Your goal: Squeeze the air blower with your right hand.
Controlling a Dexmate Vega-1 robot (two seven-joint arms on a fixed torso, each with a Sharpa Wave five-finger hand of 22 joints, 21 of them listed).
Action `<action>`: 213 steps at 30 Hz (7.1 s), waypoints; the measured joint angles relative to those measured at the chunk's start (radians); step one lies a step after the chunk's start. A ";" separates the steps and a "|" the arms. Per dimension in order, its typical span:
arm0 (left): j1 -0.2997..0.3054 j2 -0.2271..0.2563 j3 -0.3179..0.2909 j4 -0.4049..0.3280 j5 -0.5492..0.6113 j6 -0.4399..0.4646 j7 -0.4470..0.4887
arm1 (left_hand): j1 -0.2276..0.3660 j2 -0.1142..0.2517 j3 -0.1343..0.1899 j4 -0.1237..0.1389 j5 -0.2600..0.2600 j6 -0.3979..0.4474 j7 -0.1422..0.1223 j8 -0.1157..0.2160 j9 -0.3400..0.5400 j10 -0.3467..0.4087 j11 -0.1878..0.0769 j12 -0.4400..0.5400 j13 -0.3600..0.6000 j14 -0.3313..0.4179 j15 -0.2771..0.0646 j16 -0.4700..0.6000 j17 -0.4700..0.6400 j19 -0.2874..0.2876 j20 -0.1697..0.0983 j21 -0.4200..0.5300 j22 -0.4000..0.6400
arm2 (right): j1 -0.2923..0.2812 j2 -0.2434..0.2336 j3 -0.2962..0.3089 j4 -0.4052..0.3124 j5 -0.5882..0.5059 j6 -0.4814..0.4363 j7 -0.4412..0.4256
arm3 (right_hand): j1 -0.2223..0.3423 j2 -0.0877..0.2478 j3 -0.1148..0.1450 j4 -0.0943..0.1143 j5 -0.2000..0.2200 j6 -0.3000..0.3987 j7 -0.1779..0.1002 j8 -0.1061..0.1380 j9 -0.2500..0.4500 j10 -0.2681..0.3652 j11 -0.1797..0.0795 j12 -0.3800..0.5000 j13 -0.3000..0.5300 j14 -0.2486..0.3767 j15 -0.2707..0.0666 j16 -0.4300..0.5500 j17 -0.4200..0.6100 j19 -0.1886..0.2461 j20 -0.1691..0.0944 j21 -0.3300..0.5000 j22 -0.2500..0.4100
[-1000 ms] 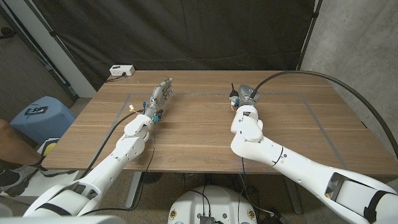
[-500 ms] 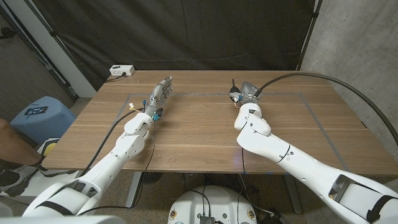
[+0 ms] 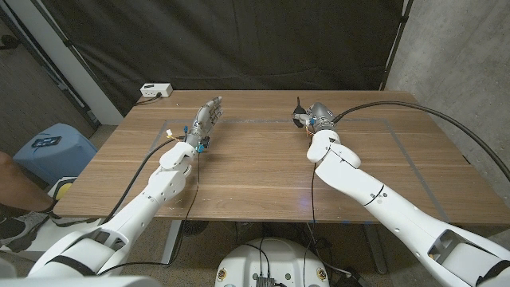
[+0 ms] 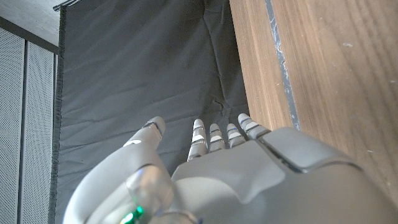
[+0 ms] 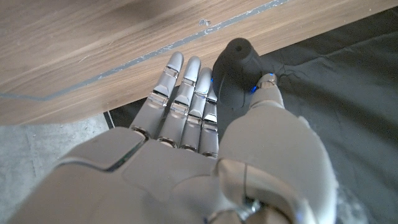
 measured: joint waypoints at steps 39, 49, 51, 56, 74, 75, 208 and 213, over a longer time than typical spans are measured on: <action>0.022 0.022 0.006 -0.087 0.021 0.023 0.056 | 0.000 0.000 0.000 0.000 0.000 0.000 0.000 -0.005 0.000 0.000 0.000 -0.004 0.000 0.000 0.000 0.000 0.000 0.000 0.000 0.000 0.000 | -0.069 -0.030 0.188 0.091 0.500 0.472 -0.059 | 0.000 0.000 0.000 0.000 0.000 0.012 -0.013 0.001 0.010 0.010 -0.010 0.016 -0.002 0.015 -0.010 -0.004 0.009 -0.004 -0.003 0.000 0.000; 0.028 0.026 0.005 -0.101 0.023 0.028 0.068 | 0.000 0.000 0.000 0.000 0.000 0.000 0.000 -0.005 0.000 0.000 0.000 -0.004 0.000 0.000 0.000 0.000 0.000 0.000 0.000 0.000 0.000 | -0.070 -0.026 0.200 0.121 0.573 0.537 -0.063 | 0.000 0.000 0.000 0.000 0.000 0.020 -0.020 0.004 0.010 0.016 -0.016 0.016 -0.005 0.022 -0.013 -0.004 0.014 -0.009 -0.009 0.000 0.000; 0.028 0.026 0.005 -0.101 0.023 0.029 0.069 | 0.000 0.000 0.000 0.000 0.000 0.000 0.000 -0.005 0.000 0.000 0.000 -0.004 0.000 0.000 0.000 0.000 0.000 0.000 0.000 0.000 0.000 | -0.070 -0.024 0.201 0.125 0.573 0.537 -0.063 | 0.000 0.000 0.000 0.000 0.000 0.024 -0.023 0.004 0.010 0.021 -0.021 0.020 -0.005 0.028 -0.017 -0.004 0.014 -0.009 -0.009 0.000 0.000; 0.029 0.027 0.004 -0.106 0.023 0.032 0.073 | 0.000 0.000 0.000 0.000 0.000 0.000 0.000 -0.005 0.000 0.000 0.000 -0.004 0.000 0.000 0.000 0.000 0.000 0.000 0.000 0.000 0.000 | -0.069 -0.019 0.206 0.142 0.612 0.568 -0.067 | 0.000 0.000 0.000 0.000 0.000 0.028 -0.019 0.008 0.009 0.021 -0.021 0.023 -0.005 0.034 -0.019 -0.004 0.014 -0.005 -0.013 0.000 0.000; 0.030 0.030 0.004 -0.119 0.025 0.041 0.083 | 0.000 0.000 0.000 0.000 0.000 0.000 0.000 -0.005 0.000 0.000 0.000 -0.004 0.000 0.000 0.000 0.000 0.000 0.000 0.000 0.000 0.000 | -0.064 -0.015 0.212 0.190 0.691 0.643 -0.067 | 0.007 -0.006 0.003 -0.003 0.000 0.036 -0.024 0.008 0.014 0.029 -0.029 0.023 -0.017 0.045 -0.019 -0.004 0.023 -0.005 -0.013 0.000 0.002; 0.030 0.030 0.004 -0.119 0.025 0.041 0.083 | 0.000 0.000 0.000 0.000 0.000 0.000 0.000 -0.005 0.000 0.000 0.000 -0.004 0.000 0.000 0.000 0.000 0.000 0.000 0.000 0.000 0.000 | -0.064 -0.015 0.212 0.191 0.691 0.643 -0.067 | 0.007 -0.006 0.005 -0.005 0.000 0.040 -0.025 0.011 0.014 0.032 -0.032 0.023 -0.018 0.048 -0.020 -0.004 0.026 -0.003 -0.014 0.000 0.002; 0.027 0.034 -0.013 -0.098 -0.006 0.044 0.059 | 0.004 -0.004 -0.003 -0.008 0.000 0.011 0.000 -0.005 -0.001 0.014 -0.004 -0.004 0.000 0.011 0.000 0.000 0.000 0.005 0.005 0.000 0.005 | -0.017 0.028 0.193 0.321 0.843 0.770 0.002 | 0.053 -0.035 0.002 0.034 -0.020 0.153 -0.064 0.007 -0.064 0.167 -0.093 -0.035 -0.199 0.119 -0.047 -0.060 -0.002 -0.015 -0.063 -0.004 0.000; 0.026 0.035 -0.013 -0.098 -0.007 0.045 0.056 | 0.004 -0.004 -0.003 -0.008 0.000 0.011 0.000 -0.005 -0.001 0.014 -0.004 -0.004 0.000 0.011 0.000 0.000 0.000 0.005 0.005 0.000 0.005 | -0.017 0.029 0.193 0.332 0.851 0.786 0.019 | 0.044 -0.037 0.001 0.035 -0.020 0.144 -0.063 -0.001 -0.068 0.152 -0.081 -0.047 -0.203 0.115 -0.044 -0.062 -0.008 -0.020 -0.059 -0.007 0.000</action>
